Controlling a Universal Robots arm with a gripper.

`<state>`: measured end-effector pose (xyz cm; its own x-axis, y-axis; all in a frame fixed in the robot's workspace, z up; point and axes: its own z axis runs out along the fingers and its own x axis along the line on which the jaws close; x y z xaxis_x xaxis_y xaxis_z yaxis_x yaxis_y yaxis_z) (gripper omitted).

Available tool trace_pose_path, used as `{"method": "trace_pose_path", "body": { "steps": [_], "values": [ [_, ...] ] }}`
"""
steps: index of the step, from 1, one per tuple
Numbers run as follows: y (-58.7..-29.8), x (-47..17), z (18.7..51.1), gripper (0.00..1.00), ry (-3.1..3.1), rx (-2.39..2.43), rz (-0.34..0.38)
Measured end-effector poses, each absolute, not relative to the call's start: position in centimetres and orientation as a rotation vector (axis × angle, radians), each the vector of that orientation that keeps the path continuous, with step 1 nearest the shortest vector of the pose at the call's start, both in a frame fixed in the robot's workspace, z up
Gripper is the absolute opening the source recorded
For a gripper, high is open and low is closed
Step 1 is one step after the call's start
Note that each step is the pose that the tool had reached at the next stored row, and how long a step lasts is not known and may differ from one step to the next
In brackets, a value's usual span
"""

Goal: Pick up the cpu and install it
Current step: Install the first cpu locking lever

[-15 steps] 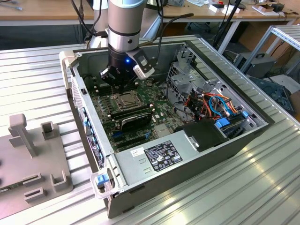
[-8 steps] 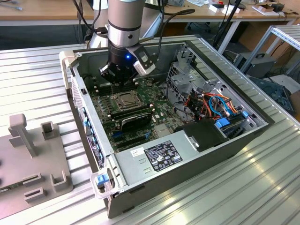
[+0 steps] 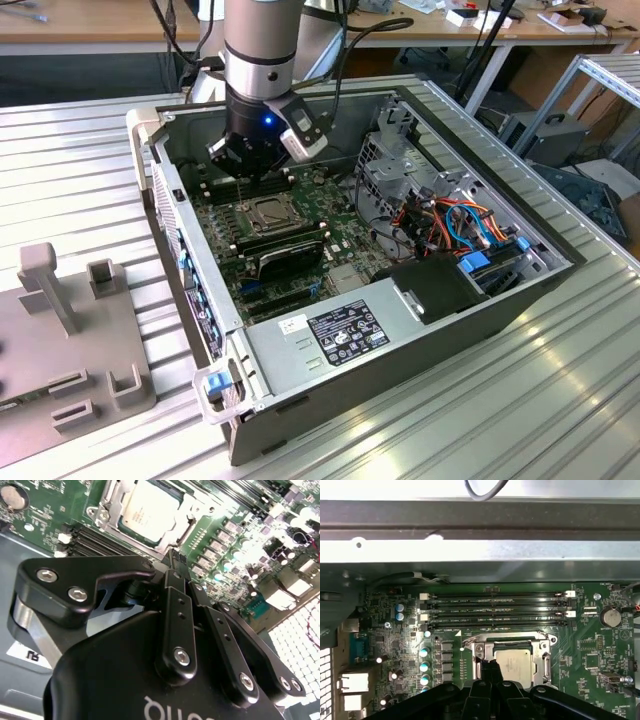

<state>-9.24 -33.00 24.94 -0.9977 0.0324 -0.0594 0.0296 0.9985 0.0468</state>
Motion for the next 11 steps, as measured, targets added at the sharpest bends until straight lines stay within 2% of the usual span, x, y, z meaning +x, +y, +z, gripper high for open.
{"method": "trace_pose_path", "body": {
  "steps": [11],
  "values": [
    [-33.1, -11.5, 24.9, 0.11, 3.080, 0.018, 0.072]
  ]
}}
